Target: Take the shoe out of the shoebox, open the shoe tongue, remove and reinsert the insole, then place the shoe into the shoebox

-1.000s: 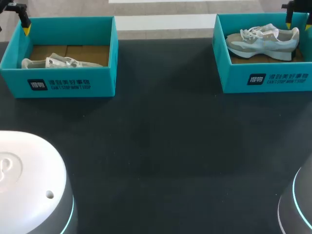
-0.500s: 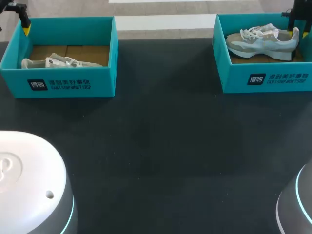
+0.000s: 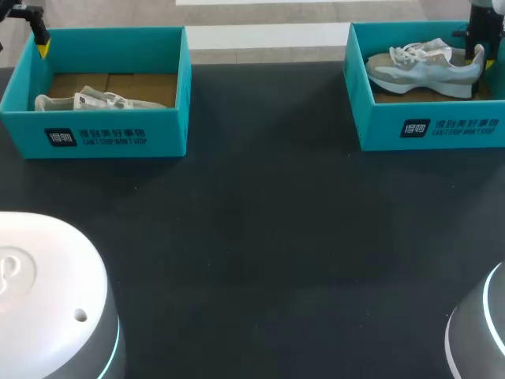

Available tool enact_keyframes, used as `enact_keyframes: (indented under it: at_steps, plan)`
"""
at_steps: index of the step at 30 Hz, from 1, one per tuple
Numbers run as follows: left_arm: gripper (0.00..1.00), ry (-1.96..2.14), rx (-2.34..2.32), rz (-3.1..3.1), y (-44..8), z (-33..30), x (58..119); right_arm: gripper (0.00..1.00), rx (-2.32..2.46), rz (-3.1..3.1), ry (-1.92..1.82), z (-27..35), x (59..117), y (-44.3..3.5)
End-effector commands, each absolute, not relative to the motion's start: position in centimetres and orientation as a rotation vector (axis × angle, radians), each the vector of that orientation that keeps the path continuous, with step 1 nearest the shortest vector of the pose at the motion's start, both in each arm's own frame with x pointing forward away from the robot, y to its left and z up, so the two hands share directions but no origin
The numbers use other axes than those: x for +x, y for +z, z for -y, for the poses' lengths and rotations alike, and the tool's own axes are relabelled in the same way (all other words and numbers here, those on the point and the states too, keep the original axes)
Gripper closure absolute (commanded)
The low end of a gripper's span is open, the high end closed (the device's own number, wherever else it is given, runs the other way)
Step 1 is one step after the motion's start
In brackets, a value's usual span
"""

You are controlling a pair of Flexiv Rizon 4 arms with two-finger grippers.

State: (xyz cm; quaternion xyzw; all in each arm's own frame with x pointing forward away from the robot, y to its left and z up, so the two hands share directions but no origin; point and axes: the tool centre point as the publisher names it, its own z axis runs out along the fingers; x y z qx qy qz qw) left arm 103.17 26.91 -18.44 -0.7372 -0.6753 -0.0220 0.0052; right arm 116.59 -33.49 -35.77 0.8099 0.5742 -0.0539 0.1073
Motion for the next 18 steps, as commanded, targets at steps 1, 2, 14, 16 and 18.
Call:
enact_keyframes:
  at_steps: [1, 2, 14, 16, 18]
  plan:
    - [0.0, -0.071, -2.308, 2.113, -18.4, -26.9, 103.1, 1.0, 2.383, -1.713, -0.198, 33.3, 117.6, -35.9]
    - [0.0, -0.071, -2.308, 2.113, -18.4, -26.9, 103.1, 1.0, 2.375, -1.725, -0.209, 33.3, 117.5, -35.8]
    - [0.0, -0.071, -2.308, 2.113, -18.4, -26.9, 103.1, 1.0, 2.397, -1.776, -0.209, 33.5, 115.7, -32.7]
    - [0.0, -0.071, -2.308, 2.113, -18.4, -26.9, 103.1, 1.0, 2.392, -1.782, -0.211, 33.6, 115.2, -31.9]
    - [0.0, -0.071, -2.308, 2.113, -18.4, -26.9, 103.1, 1.0, 2.377, -1.804, -0.222, 33.4, 114.7, -30.9]
